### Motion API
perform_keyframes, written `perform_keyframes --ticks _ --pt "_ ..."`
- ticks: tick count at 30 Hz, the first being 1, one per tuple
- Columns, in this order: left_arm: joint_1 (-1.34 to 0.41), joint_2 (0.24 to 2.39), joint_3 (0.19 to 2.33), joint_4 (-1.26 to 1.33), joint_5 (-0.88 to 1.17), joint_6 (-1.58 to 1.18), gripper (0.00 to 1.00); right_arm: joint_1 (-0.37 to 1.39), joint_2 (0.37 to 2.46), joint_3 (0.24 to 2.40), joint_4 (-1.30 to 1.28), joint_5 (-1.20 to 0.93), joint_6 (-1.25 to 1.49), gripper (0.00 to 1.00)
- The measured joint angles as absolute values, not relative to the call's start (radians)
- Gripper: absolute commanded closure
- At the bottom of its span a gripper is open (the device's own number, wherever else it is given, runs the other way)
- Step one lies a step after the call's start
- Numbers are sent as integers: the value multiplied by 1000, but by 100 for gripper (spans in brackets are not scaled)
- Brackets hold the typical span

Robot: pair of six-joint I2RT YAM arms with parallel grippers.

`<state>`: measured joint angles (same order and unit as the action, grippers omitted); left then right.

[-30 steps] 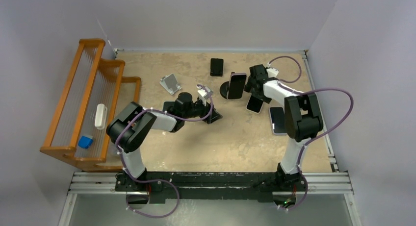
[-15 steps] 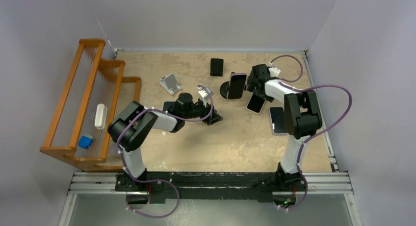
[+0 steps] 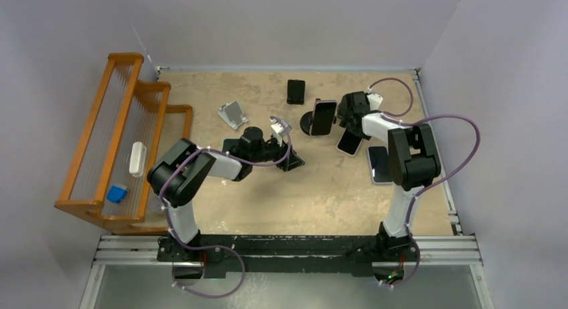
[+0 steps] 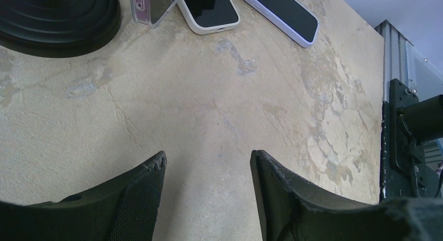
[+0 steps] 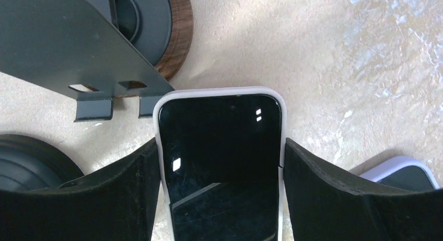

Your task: Place the phone on the phone stand

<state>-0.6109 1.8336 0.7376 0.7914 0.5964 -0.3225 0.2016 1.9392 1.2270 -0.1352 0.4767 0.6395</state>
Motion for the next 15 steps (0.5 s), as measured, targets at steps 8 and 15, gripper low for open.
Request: perform_keyframes --ticks 8,15 --pt "-612 1833 738 793 602 -324 41 202 1755 1087 -131 461 643 75" --pt "-624 1833 721 825 622 -348 40 202 1491 978 -117 397 643 84"
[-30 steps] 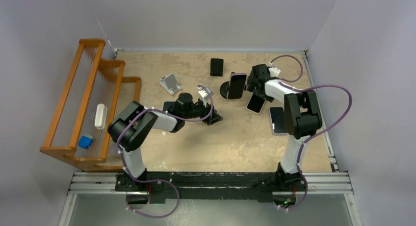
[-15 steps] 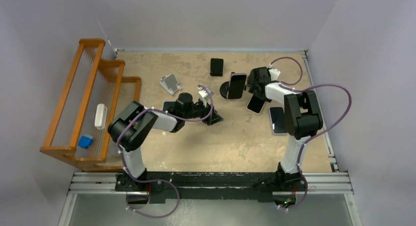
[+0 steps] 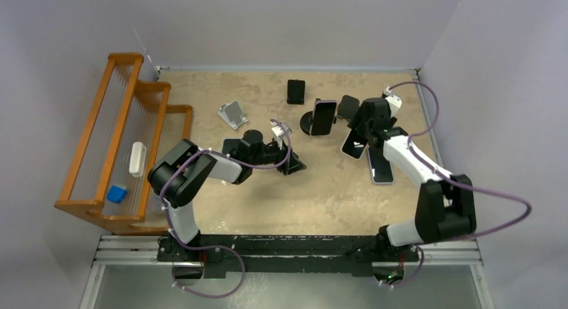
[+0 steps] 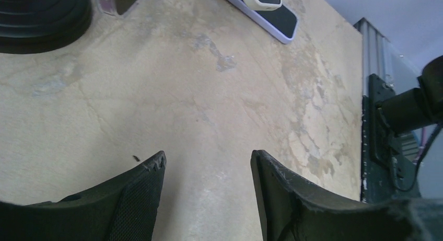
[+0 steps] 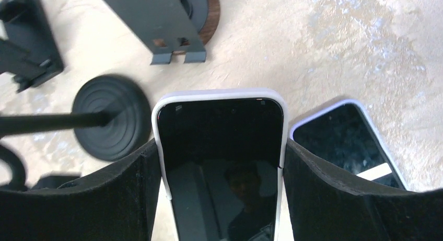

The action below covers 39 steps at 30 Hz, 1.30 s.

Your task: Place the phone on the phone stand

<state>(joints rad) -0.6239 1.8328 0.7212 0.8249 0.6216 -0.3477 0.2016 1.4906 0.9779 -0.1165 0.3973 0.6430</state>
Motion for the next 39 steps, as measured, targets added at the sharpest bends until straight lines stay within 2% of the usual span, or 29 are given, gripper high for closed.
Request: perform_keyframes --ticks 5,13,18,34,37,39 --pt "-634 1834 675 921 678 -424 39 241 1317 866 -109 349 644 83" --pt "-637 1877 640 1155 742 -672 33 464 1149 788 -133 368 647 81" --pt "-637 1882 654 1161 749 -749 32 538 1066 780 -125 383 647 80" --pt "-635 1882 727 1124 804 -785 32 841 1248 839 -145 603 696 78" --pt "-635 1882 727 1121 808 -786 37 866 1278 879 -144 644 709 77" --pt "-635 1882 727 1120 808 -786 49 876 1291 900 -143 653 717 77"
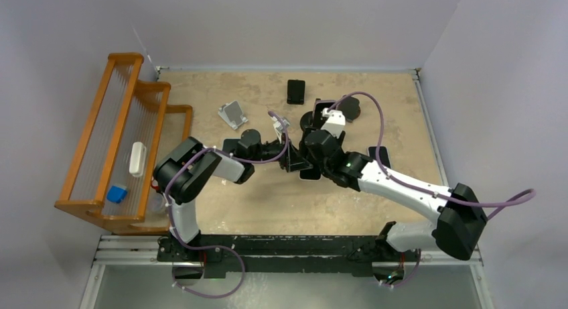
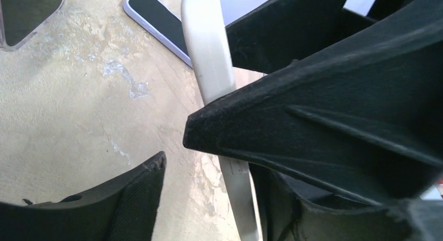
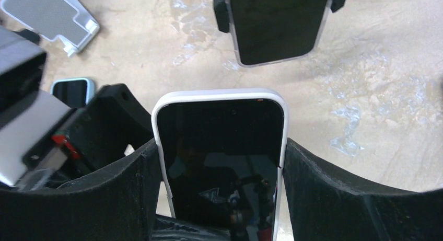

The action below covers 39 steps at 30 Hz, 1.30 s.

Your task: Place the phone on the phone stand

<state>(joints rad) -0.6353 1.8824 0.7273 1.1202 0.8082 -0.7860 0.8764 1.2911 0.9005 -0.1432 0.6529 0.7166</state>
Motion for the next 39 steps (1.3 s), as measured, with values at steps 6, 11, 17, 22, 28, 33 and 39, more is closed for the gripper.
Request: perform_keyframes --ticks 6,11,17,22,28,33,39 --pt "-637 1890 727 1143 812 -807 100 903 1320 924 -122 670 718 61" --pt "-636 1940 722 1253 833 -833 100 903 1310 921 -133 669 694 12" --pt "-566 1940 646 1322 876 -873 100 874 982 777 -7 555 567 3" --pt "-427 1940 601 1369 891 -947 100 695 755 668 139 258 451 16" --pt "-380 1950 607 1438 933 -1097 100 684 941 656 201 -90 368 25" --pt "-380 1951 616 1445 987 -1169 100 685 1093 656 194 -207 338 26" --pt "-380 1902 629 1451 1026 -1196 100 685 1150 656 232 -289 314 26"
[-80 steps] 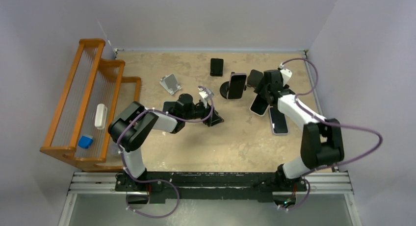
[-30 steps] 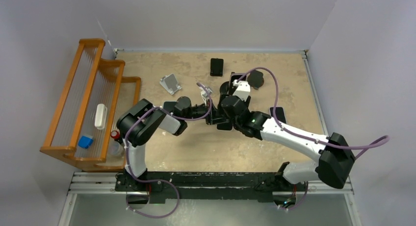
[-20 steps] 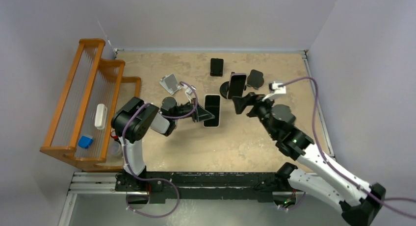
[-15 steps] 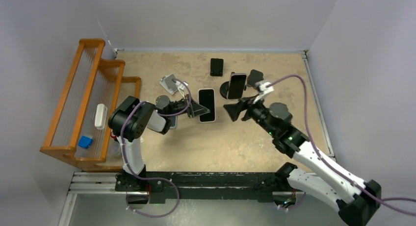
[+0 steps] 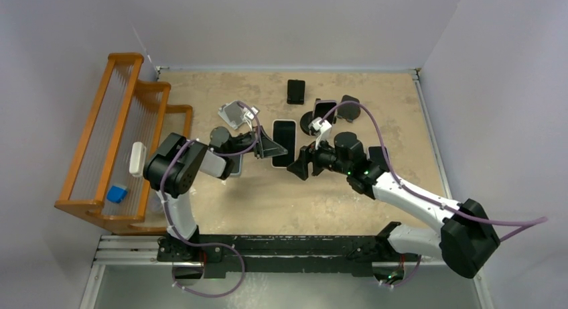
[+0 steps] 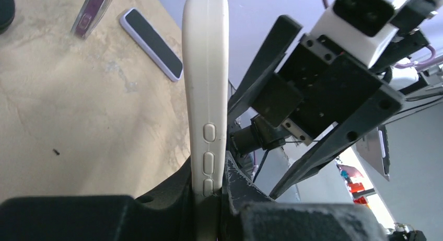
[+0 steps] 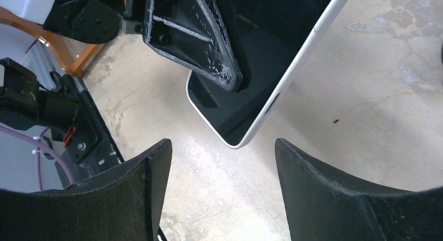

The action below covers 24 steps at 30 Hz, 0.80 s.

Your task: Place the phone on the phone stand

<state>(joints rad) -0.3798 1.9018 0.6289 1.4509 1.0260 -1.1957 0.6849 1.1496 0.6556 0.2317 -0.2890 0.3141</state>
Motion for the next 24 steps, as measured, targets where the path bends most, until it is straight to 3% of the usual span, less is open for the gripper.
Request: perform_keyframes --ticks 16,20,24 --pt "-380 1861 653 1459 1067 -1222 100 678 1283 628 462 -440 361 41" --pt "-382 1846 653 1459 1078 -1223 100 676 1311 612 518 -469 377 53" --pt "-384 1816 661 1460 1105 -1223 100 675 1333 599 575 -498 394 75"
